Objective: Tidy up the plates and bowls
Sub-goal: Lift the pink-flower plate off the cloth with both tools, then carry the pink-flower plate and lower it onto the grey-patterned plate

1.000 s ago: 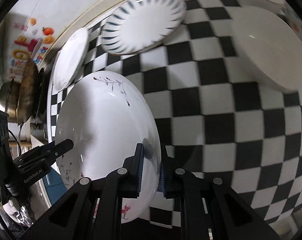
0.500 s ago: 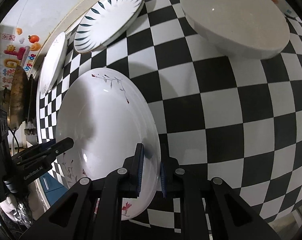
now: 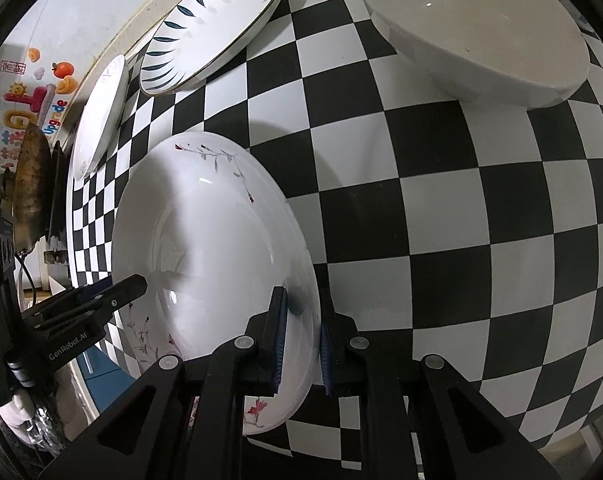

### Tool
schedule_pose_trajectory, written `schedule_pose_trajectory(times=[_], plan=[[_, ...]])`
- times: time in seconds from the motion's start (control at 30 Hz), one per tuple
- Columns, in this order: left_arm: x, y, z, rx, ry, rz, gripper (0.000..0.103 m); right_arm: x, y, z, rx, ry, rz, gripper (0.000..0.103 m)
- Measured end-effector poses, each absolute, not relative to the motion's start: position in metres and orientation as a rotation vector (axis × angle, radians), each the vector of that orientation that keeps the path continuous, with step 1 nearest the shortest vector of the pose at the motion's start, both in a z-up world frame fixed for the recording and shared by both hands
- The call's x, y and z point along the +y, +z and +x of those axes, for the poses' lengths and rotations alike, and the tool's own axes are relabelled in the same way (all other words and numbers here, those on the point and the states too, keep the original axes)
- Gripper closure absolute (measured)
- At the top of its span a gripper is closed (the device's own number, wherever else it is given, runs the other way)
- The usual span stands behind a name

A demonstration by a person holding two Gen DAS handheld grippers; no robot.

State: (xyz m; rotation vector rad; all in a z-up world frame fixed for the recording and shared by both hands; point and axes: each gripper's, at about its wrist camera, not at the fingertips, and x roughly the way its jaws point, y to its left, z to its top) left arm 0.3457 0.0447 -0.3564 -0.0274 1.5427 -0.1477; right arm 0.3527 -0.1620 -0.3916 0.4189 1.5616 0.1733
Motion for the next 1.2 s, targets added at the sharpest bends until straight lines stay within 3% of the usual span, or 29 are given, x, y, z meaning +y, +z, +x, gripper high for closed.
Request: schedule_pose_trajectory(times=[0.23, 0.43, 0.5, 0.57, 0.7, 0.93, 0.97, 1.2], plan=[[0.046, -0.339, 0.345, 1.505, -0.145, -0.054, 0.071, -0.165, -0.394, 0.357, 1.586, 0.173, 0.451, 0.085], [0.107, -0.274, 0.355, 1.356, -0.051, -0.186, 0.071, -0.178, -0.336, 0.364, 1.5, 0.136, 0.444, 0.084], [0.134, -0.26, 0.367, 1.324, -0.006, -0.26, 0.066, -0.169, -0.311, 0.375, 1.465, 0.169, 0.42, 0.079], [0.161, -0.258, 0.378, 1.313, 0.044, -0.342, 0.064, -0.149, -0.292, 0.397, 1.439, 0.24, 0.386, 0.064], [0.207, -0.284, 0.399, 1.341, 0.151, -0.469, 0.064, -0.087, -0.277, 0.459, 1.408, 0.421, 0.313, 0.058], [0.254, -0.344, 0.435, 1.392, 0.273, -0.658, 0.064, 0.028, -0.315, 0.595, 1.411, 0.581, 0.201, 0.058], [0.257, -0.348, 0.438, 1.394, 0.281, -0.672, 0.06, 0.042, -0.324, 0.613, 1.422, 0.596, 0.183, 0.058], [0.279, -0.356, 0.462, 1.363, 0.318, -0.75, 0.063, 0.1, -0.382, 0.688, 1.509, 0.63, 0.077, 0.058]])
